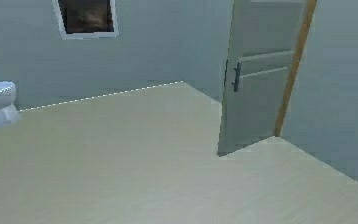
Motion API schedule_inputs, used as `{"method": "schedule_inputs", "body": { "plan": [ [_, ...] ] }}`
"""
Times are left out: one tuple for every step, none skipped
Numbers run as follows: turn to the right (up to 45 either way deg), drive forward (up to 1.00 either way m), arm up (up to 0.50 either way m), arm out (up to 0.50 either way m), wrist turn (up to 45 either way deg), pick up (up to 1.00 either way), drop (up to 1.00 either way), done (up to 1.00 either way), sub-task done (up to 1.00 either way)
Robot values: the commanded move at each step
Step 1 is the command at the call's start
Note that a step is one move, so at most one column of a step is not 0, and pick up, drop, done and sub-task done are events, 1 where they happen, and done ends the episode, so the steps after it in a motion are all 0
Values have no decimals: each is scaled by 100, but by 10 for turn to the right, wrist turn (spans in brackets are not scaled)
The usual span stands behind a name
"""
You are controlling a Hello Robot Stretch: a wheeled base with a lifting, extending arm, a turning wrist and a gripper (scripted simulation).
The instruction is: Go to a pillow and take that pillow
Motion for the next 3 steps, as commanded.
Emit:
{"method": "schedule_inputs", "body": {
  "plan": [
    [30,0,0,0,0,0,0,0,0],
    [-90,0,0,0,0,0,0,0,0],
    [0,100,0,0,0,0,0,0,0]
  ]
}}
